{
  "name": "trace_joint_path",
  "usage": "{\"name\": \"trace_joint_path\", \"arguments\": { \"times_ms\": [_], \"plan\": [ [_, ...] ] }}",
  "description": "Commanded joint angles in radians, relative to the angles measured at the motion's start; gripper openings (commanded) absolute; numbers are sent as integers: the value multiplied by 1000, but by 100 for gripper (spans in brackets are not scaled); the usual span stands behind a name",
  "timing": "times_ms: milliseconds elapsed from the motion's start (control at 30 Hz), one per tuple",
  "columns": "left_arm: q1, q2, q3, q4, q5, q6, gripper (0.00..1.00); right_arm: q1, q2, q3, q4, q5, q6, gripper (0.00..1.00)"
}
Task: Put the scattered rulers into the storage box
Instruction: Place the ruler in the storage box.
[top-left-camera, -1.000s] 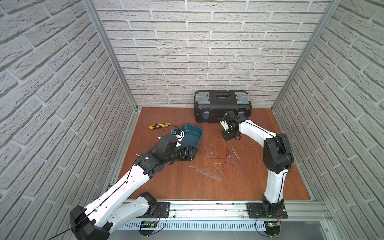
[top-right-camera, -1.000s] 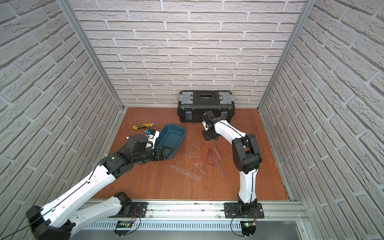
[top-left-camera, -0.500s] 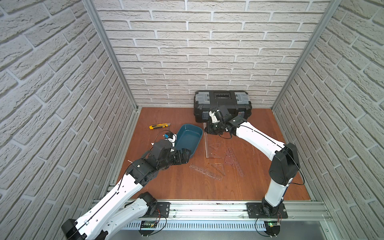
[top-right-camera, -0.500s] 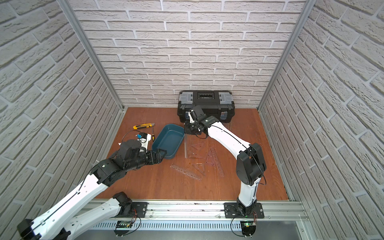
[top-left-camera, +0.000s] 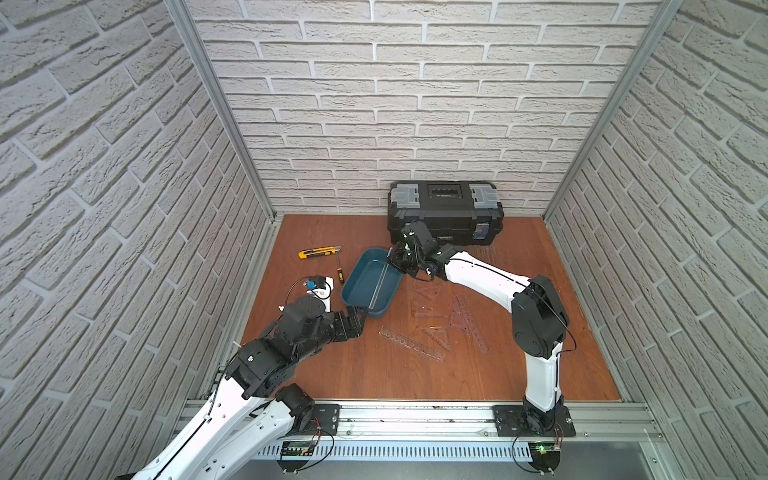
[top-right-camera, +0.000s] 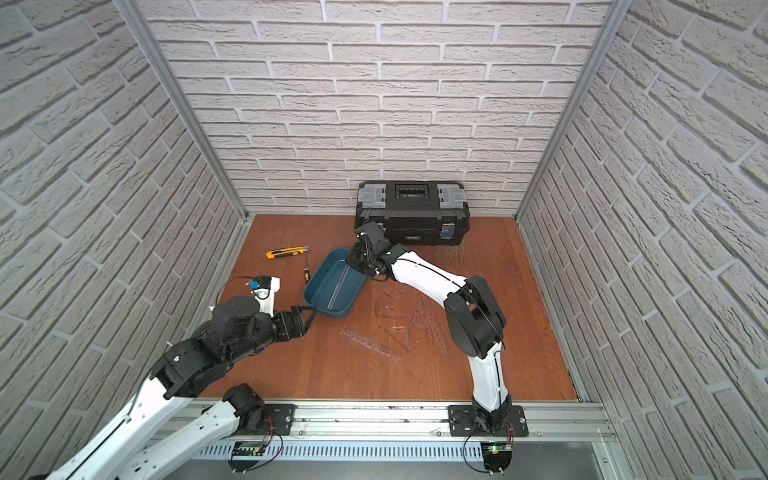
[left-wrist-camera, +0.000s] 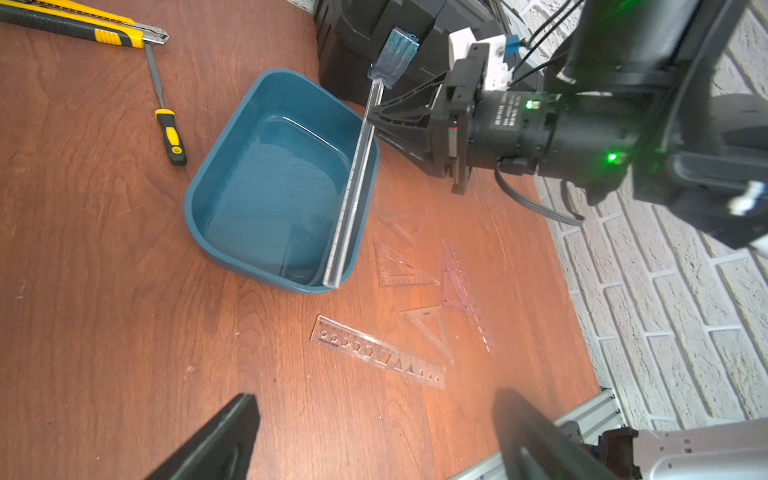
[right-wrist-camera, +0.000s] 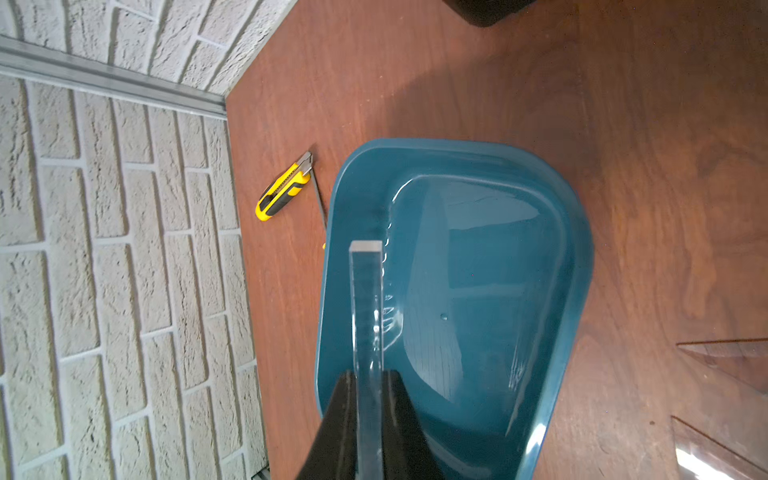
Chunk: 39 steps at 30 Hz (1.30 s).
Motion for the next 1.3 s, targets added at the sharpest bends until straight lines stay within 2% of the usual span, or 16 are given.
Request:
{"name": "trace_joint_path", "arguments": {
  "times_ms": [0, 200, 233, 300, 333, 367, 433, 567, 767, 933, 1100, 1267],
  "plan": [
    [-5, -3, -7, -8, -17, 0, 93, 0, 20, 58, 45, 36, 38, 2],
    [-4, 2, -5, -6, -13, 1, 94, 0, 61, 91, 41, 16, 29, 4],
    [-4, 2, -4, -7, -15, 1, 93, 0, 67, 94, 42, 9, 25, 11],
    [-3, 2, -4, -6, -17, 3, 93, -1, 76, 104, 54, -16, 7, 35],
    [-4, 2, -2, -6, -18, 3, 94, -1, 77, 110, 58, -28, -4, 42],
    [-4, 2, -2, -5, -21, 3, 94, 1, 75, 118, 57, -41, -20, 48],
    [-5, 4, 1, -5, -27, 4, 94, 3, 61, 126, 48, -56, -58, 53],
    [-4, 25, 21, -5, -31, 19, 94, 1, -5, 130, -4, -47, -160, 54],
    [1, 103, 105, -39, -46, 70, 95, 2, -152, 128, -193, 28, -411, 51],
    [33, 249, 170, -50, -9, 113, 94, -11, -284, 43, -344, 128, -603, 51],
    [98, 376, 194, -15, 84, 112, 91, -44, -421, -139, -395, 161, -664, 50],
    [108, 467, 171, 48, 120, 94, 90, -66, -514, -308, -421, 182, -676, 48]
  ]
}}
